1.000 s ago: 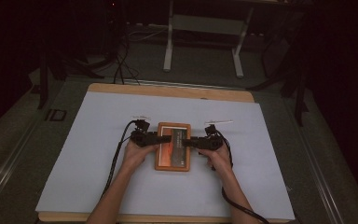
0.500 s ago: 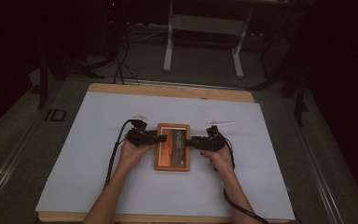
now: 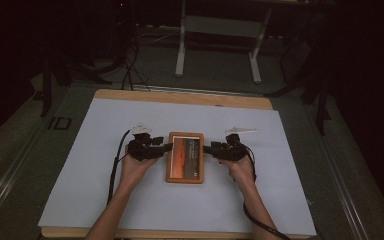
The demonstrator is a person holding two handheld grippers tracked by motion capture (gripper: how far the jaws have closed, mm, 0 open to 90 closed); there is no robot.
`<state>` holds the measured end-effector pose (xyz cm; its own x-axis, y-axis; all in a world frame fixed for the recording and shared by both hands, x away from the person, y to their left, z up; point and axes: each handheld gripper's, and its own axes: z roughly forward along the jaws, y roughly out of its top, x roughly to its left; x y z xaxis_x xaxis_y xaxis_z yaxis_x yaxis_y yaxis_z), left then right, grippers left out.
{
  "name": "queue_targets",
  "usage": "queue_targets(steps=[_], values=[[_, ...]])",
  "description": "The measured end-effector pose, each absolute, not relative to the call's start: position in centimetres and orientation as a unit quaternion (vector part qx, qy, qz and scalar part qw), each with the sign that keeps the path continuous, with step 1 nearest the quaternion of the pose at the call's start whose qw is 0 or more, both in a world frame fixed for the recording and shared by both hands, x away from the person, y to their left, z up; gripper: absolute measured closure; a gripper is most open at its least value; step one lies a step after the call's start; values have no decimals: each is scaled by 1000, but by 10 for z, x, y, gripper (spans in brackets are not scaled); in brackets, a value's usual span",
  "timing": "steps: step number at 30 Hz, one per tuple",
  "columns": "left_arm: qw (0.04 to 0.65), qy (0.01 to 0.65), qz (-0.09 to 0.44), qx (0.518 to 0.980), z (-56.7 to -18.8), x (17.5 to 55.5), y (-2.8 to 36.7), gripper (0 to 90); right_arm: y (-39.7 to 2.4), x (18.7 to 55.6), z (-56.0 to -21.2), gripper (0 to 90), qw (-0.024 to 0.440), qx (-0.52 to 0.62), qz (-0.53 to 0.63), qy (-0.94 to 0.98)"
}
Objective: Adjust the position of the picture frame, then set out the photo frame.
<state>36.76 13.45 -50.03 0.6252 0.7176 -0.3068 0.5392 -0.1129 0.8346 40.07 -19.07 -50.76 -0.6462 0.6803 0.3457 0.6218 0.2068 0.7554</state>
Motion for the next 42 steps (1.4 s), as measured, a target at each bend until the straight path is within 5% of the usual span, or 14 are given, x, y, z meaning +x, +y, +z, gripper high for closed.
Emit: queue_targets(steps=[17, 26, 33, 42], values=[[532, 394, 110, 741, -489, 326, 137, 454, -166, 391, -483, 618, 135, 365, 437, 811], [530, 398, 104, 742, -490, 310, 145, 449, -153, 395, -477, 684, 158, 347, 420, 823], [530, 404, 108, 737, -490, 304, 148, 449, -142, 400, -479, 893, 160, 331, 401, 839], [520, 395, 104, 750, -496, 300, 143, 463, -131, 407, -487, 899, 176, 337, 387, 840]])
